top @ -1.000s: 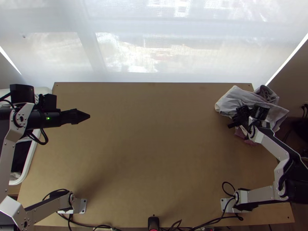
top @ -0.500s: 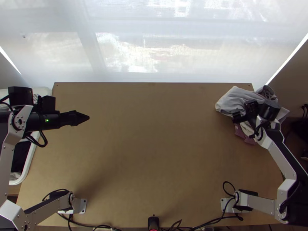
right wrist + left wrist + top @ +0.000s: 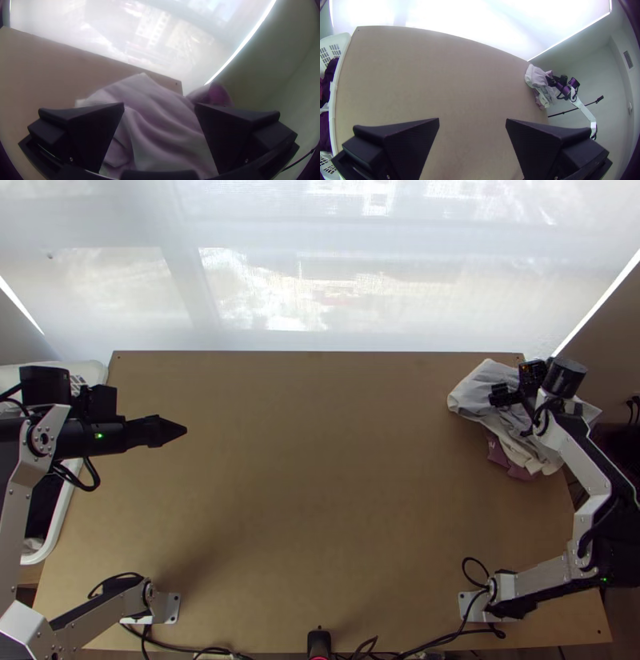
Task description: Fold the t-shirt
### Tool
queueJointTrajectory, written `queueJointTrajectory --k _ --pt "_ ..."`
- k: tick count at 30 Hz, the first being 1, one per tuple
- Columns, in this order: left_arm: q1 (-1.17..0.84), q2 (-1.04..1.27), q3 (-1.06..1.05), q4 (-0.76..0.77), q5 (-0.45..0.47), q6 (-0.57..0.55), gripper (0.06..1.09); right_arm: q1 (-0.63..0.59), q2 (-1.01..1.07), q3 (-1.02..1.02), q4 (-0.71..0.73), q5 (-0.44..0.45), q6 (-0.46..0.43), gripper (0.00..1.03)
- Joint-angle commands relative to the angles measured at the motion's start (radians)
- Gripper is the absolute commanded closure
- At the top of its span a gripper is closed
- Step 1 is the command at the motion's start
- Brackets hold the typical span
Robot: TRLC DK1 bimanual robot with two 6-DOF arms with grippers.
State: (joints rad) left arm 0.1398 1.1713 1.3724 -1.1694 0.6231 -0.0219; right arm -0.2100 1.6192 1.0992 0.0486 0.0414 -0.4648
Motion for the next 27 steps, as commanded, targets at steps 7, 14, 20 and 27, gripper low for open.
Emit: queueJointTrajectory --k 7,14,20,27 --pt "-0.006 -0.018 -0.045 0.002 0.000 -0.004 0.11 -0.028 0.225 -0.087 0.007 0.006 0.018 0.05" --pt "-0.011 -0.035 -0.045 0.002 -0.005 -0.012 0.11 -0.071 0.223 -0.084 0.007 0.005 0.026 0.05" --pt "-0.009 -0.093 -0.039 0.002 -0.025 -0.006 0.11 -0.074 0.031 -0.079 0.007 -0.011 0.055 0.05" --pt "0.003 -0.200 -0.075 0.099 -0.129 -0.010 0.11 -0.025 -0.245 -0.085 -0.007 -0.025 0.110 0.05"
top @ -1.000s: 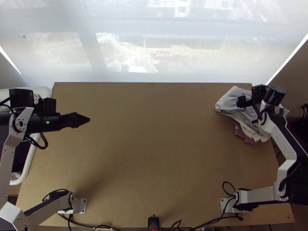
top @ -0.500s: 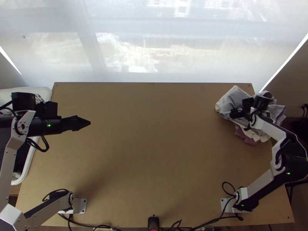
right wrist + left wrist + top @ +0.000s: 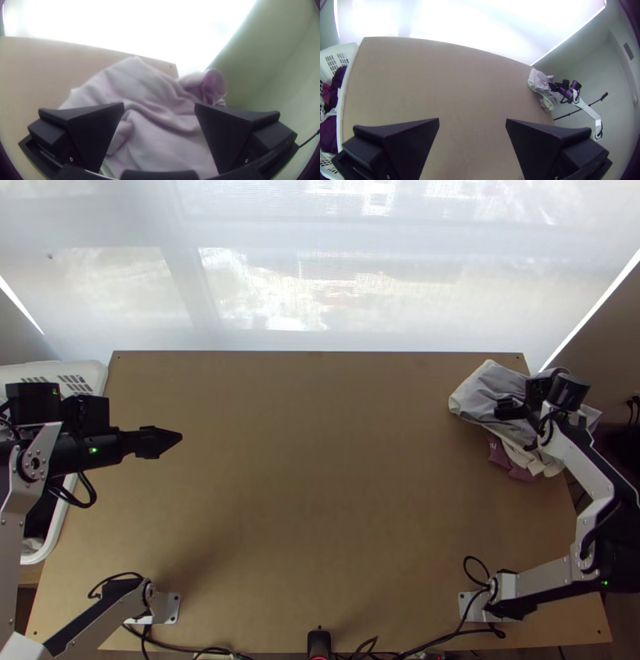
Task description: Fold the t-shirt
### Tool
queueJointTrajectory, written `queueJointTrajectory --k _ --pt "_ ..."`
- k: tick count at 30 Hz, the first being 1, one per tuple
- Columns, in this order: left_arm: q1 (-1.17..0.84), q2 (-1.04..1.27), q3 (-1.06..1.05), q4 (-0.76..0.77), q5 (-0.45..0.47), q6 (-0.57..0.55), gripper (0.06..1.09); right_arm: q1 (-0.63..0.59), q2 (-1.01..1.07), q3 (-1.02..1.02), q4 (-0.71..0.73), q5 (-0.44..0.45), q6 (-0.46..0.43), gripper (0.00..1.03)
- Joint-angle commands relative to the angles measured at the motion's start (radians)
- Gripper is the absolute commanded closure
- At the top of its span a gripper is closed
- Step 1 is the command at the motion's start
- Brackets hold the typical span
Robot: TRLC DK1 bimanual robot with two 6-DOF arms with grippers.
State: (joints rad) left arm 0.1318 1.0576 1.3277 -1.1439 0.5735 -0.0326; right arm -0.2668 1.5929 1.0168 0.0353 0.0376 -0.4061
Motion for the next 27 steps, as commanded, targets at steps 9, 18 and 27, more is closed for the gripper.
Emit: queueJointTrajectory --k 9,18,27 --pt "0.043 -0.297 -0.259 0.210 -0.293 0.062 0.11 0.321 -0.593 -0.126 -0.052 -0.021 0.222 0.05" --pt "0.049 -0.651 -0.619 0.389 -0.488 0.148 0.11 0.423 -0.855 -0.440 -0.086 0.119 0.345 0.05" --pt "0.115 -0.855 -0.792 0.510 -0.503 0.140 0.11 0.462 -1.602 -0.922 -0.058 0.252 0.148 0.05"
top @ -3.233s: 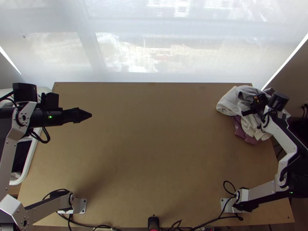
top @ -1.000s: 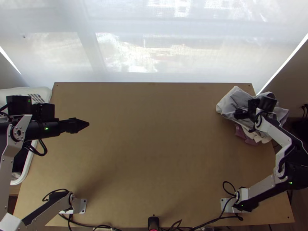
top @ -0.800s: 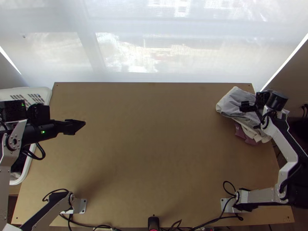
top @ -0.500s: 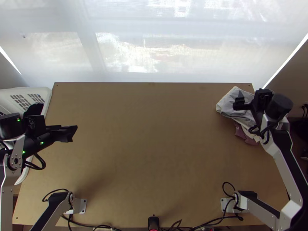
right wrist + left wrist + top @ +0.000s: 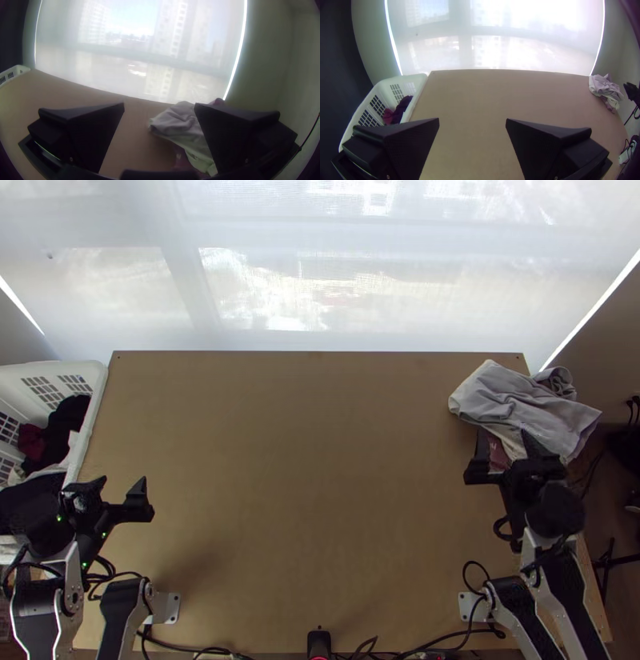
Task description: Fold the t-shirt
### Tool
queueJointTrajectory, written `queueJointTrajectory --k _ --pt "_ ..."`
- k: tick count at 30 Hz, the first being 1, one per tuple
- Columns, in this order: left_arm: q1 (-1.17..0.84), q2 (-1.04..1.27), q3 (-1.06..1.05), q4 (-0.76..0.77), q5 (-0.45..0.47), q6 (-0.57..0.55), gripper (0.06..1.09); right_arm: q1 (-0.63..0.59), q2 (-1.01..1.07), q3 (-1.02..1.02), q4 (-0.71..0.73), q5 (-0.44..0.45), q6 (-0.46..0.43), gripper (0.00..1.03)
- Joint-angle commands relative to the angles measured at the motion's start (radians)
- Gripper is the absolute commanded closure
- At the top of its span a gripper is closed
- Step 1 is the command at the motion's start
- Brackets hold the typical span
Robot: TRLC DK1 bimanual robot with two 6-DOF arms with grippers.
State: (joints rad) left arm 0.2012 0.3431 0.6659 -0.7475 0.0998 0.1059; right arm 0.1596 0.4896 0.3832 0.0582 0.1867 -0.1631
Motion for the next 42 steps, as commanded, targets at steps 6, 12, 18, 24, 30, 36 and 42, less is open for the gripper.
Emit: queueJointTrajectory --k 6,12,18,24,30,36,42 --pt "0.093 -0.309 -0.318 0.263 -0.034 0.063 0.11 -0.071 -0.494 -0.283 -0.182 0.122 0.114 0.05" --pt "0.129 -0.343 -0.399 0.209 -0.034 0.034 0.11 -0.061 -0.493 -0.282 -0.201 0.122 0.201 0.05" --pt "0.159 -0.346 -0.413 0.192 -0.032 -0.026 0.11 -0.101 -0.493 -0.287 -0.262 0.122 0.235 0.05" --pt "0.170 -0.346 -0.413 0.192 -0.032 -0.029 0.11 -0.098 -0.491 -0.287 -0.264 0.122 0.235 0.05" --pt "0.175 -0.346 -0.413 0.192 -0.032 -0.029 0.11 -0.098 -0.491 -0.287 -0.264 0.122 0.235 0.05" --pt "0.175 -0.346 -0.413 0.192 -0.032 -0.029 0.11 -0.098 -0.491 -0.287 -0.264 0.122 0.235 0.05" --pt "0.175 -0.346 -0.413 0.192 -0.032 -0.029 0.11 -0.098 -0.491 -0.287 -0.264 0.122 0.235 0.05"
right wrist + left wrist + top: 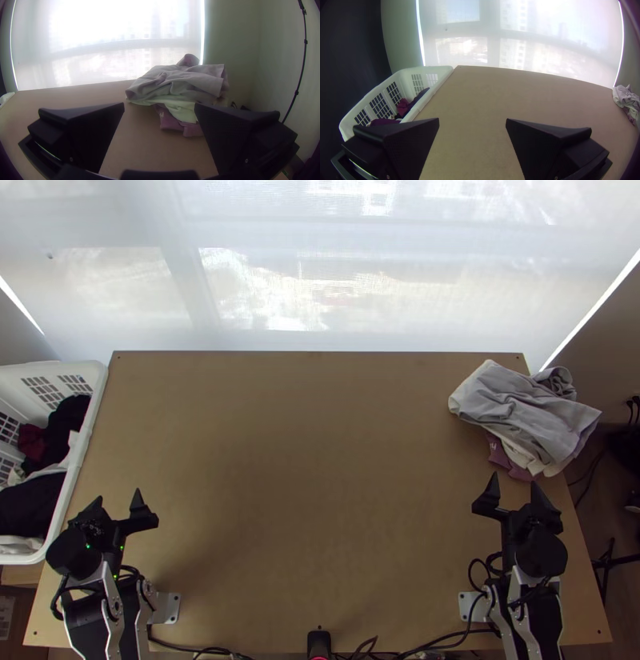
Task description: Fold the t-shirt
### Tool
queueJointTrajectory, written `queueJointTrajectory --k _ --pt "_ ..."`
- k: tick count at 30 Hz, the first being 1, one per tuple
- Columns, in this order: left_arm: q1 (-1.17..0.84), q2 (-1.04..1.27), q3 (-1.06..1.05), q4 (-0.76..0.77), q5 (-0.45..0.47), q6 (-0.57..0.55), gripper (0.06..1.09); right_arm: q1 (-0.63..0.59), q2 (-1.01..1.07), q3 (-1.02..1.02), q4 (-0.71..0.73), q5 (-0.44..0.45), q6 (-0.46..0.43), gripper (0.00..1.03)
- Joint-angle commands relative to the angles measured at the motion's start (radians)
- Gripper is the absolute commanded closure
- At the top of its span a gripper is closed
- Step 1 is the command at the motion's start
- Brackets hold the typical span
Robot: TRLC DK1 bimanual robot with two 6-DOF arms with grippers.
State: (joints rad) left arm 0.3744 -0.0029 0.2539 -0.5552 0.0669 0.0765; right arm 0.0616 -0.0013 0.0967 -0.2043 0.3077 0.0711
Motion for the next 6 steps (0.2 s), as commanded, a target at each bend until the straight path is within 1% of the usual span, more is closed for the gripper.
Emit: queueJointTrajectory --k 1,6 --pt "0.001 0.000 -0.001 0.000 0.001 0.000 0.11 0.000 0.000 0.000 -0.001 0.001 0.001 0.05" --pt "0.001 0.000 -0.001 0.000 0.001 0.000 0.11 0.000 0.000 0.000 -0.001 0.001 0.001 0.05"
